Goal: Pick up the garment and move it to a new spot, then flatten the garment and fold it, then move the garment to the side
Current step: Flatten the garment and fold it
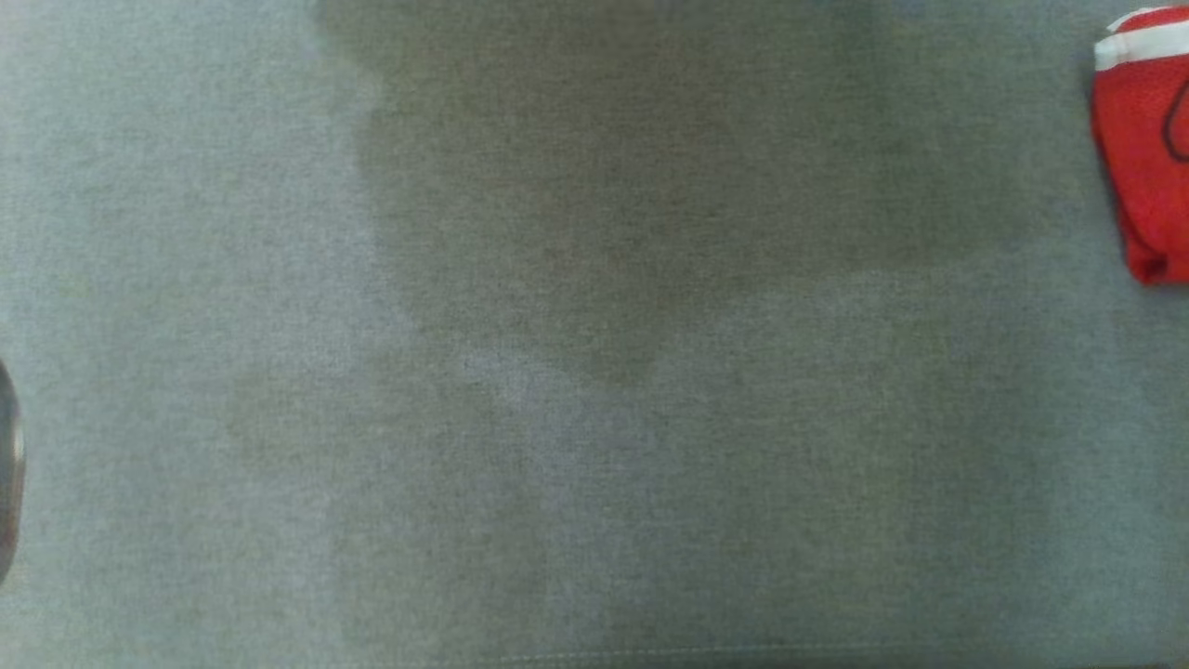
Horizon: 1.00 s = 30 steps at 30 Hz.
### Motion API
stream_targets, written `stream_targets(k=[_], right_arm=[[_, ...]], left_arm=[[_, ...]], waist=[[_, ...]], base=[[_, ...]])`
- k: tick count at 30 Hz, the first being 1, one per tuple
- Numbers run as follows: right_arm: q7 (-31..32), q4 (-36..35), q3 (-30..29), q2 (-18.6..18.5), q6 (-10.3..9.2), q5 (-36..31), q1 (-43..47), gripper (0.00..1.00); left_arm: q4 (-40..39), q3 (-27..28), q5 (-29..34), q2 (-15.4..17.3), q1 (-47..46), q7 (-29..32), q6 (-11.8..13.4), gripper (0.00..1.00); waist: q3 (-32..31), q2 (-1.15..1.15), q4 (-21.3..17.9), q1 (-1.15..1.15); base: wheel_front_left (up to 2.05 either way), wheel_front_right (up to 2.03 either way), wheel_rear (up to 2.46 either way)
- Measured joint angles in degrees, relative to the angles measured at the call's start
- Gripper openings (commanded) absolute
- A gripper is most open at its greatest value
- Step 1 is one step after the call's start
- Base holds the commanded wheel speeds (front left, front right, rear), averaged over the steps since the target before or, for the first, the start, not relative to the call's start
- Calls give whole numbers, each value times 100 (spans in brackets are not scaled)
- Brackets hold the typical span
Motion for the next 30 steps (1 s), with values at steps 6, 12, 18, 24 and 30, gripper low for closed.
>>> stream_targets(k=[6,12,18,24,30], right_arm=[[-670,1288,-98,190,1,-538,15,0],[-786,2019,112,119,0,-564,748,0],[-747,2644,708,10,1,-232,1625,0],[-158,2850,1584,-44,0,380,2168,0],[422,2483,2395,-232,1,1200,2730,0]], left_arm=[[895,-287,29,-171,-103,-455,-311,0],[1306,-653,109,-348,956,-630,-449,0],[1146,-1160,299,-316,2646,-646,-478,0],[733,-1941,130,-27,4038,-642,-508,0],[90,-2596,-43,586,4861,-390,-508,0]], waist=[[-94,0,115,-4],[-176,0,321,-3],[-434,0,410,-4],[-829,1,418,-5],[-1211,1,388,-5]], base=[[0,0,0],[0,0,0],[0,0,0],[0,0,0],[0,0,0]])
